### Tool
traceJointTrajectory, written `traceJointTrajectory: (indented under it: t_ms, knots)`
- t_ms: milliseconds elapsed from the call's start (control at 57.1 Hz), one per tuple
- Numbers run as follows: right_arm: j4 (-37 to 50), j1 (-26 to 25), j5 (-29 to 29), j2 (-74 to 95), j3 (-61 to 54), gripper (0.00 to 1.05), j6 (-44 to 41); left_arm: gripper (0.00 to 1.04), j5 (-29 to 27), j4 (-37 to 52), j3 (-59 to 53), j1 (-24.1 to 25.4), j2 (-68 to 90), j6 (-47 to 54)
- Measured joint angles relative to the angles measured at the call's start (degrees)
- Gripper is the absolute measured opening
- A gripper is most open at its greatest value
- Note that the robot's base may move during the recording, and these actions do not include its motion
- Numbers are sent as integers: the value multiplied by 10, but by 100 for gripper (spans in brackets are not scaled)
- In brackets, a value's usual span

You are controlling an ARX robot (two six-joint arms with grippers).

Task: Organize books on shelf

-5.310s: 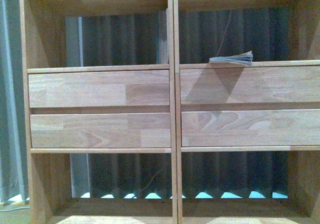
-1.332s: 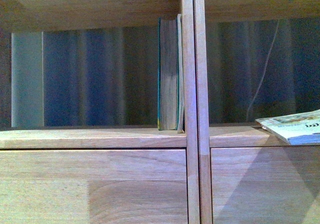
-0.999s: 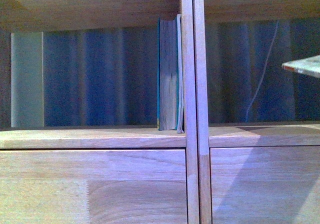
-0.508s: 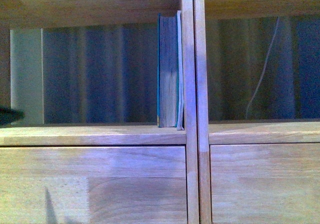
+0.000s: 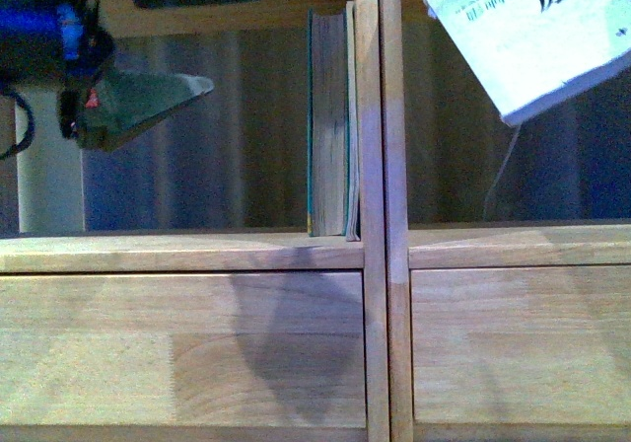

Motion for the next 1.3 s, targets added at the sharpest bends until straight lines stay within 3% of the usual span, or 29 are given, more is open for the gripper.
traceJointTrajectory:
  t_ms: [245, 403, 841, 1069, 1297]
  knots:
    - [15, 82, 32, 6, 5, 7, -18, 97, -22, -2, 30, -19, 38, -50]
    - [17, 137, 22, -9, -19, 7, -49, 97, -6, 57, 21, -31, 31, -105]
    - [22, 150, 7, -33, -47, 7, -56, 97, 74, 226, -39, -63, -2, -164]
    - [23, 177, -13, -34, -47, 7, -52, 97, 83, 239, -45, -64, -5, -175]
    - [43, 203, -70, -35, -47, 7, -23, 65, 108, 313, -64, -58, -6, -224]
